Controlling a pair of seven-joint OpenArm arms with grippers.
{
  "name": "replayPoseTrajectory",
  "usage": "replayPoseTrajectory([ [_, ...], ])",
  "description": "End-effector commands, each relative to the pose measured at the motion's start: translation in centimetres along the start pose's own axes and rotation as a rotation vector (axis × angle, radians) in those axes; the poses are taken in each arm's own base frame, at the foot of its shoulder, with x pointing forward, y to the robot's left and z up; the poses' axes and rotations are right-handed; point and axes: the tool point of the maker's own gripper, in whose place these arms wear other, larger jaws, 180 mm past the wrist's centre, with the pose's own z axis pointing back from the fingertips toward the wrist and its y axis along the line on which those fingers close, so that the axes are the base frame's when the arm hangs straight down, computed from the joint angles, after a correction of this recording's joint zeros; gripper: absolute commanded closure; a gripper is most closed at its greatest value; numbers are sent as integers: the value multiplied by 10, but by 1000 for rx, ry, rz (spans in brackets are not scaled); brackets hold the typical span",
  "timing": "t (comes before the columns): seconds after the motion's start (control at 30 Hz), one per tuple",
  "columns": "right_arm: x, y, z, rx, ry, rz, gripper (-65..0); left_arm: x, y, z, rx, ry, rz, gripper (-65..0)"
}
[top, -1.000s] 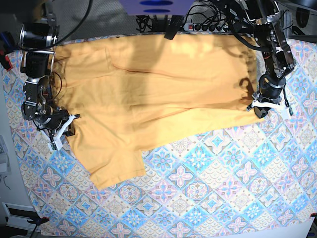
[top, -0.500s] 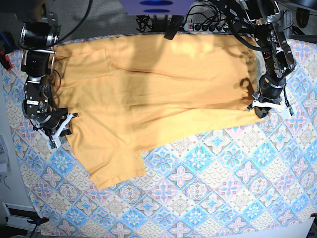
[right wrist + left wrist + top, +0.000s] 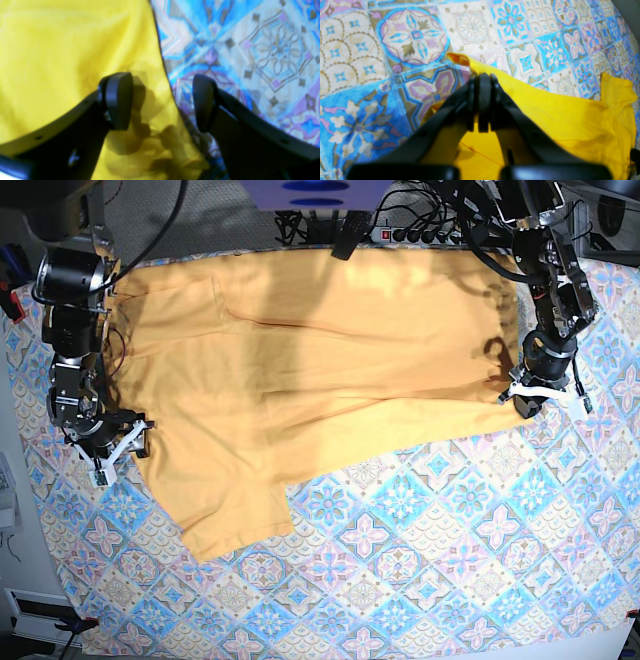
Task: Fold the T-shirt properly
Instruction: 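Close the right gripper on the shirt edge and hold both edges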
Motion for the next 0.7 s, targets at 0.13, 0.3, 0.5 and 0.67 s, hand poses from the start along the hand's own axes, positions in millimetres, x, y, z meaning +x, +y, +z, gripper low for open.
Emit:
replayPoseTrajectory([
  [0.13, 3, -8, 0, -5, -27, -26, -367, 16, -5, 2, -18, -46, -12, 0],
  [0.3, -4, -1, 0, 31, -7, -27, -360, 16, -5, 2, -18, -46, -12, 0],
  [0.5, -11, 10, 1, 91, 25, -18, -207, 11, -7, 1, -21, -41, 2, 0],
  [0.67, -14, 25, 3, 179, 43, -3, -165, 10, -8, 1, -22, -41, 5, 0],
])
